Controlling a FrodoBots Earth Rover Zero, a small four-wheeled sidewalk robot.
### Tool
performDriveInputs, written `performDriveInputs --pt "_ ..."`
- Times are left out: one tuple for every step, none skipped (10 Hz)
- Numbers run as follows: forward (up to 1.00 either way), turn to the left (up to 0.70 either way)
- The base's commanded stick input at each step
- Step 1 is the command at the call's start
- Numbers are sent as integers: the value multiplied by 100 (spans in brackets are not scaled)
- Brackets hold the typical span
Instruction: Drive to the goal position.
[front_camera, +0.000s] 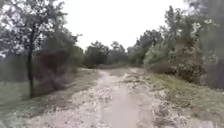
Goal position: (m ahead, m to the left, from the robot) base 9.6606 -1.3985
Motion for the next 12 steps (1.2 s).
performDriveInputs --pt "70 -4" --pt "70 -22" --pt "70 -32" --pt "70 -15" --pt "70 -7" --pt "70 -2" --pt "70 0" --pt "70 0" --pt "70 -8" --pt "70 -18" --pt "70 -29" --pt "70 -19"
